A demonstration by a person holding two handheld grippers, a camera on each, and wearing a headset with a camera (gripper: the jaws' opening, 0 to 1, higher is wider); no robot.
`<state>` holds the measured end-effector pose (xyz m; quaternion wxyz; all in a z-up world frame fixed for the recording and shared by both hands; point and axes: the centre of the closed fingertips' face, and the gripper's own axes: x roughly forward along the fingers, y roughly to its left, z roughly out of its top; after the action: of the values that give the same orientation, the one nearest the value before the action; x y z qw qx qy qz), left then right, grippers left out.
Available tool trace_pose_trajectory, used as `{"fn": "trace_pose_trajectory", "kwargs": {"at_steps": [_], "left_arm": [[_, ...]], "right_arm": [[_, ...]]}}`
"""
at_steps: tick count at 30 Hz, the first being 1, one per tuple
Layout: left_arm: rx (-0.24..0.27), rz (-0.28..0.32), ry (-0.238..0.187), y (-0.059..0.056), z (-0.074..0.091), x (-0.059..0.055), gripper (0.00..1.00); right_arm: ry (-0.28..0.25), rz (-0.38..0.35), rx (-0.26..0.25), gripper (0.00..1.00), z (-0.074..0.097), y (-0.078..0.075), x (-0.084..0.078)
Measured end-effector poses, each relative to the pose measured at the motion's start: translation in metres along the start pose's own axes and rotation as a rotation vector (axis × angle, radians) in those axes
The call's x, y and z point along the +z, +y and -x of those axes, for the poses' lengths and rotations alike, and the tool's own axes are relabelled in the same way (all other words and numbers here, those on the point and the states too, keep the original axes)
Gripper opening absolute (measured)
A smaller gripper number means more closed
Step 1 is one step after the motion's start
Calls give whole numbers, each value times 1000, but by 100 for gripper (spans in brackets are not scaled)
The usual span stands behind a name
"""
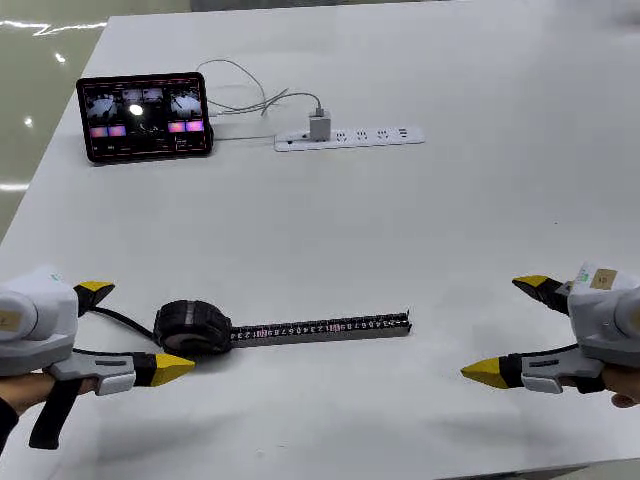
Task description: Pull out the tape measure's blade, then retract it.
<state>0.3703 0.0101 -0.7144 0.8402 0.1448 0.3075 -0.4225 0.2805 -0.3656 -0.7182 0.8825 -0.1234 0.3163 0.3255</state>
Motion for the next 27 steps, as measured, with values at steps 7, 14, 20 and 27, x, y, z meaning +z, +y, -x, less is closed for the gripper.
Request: {"fn": "trace_pose_trajectory", "kwargs": {"at_steps": [7, 14, 20, 27], "left_arm": [[21, 28, -21, -2, 8, -8, 99], [30, 29, 3, -6, 13, -24, 99], [52, 13, 11, 0, 18, -32, 99], [51, 22, 8, 0, 21, -35, 99]], "right_arm": [[4, -47, -27, 99, 14, -4, -14], [36, -24, -42, 99, 25, -4, -31], [43, -29, -58, 99, 31, -6, -40], [56, -43, -73, 99, 39, -7, -53]]}}
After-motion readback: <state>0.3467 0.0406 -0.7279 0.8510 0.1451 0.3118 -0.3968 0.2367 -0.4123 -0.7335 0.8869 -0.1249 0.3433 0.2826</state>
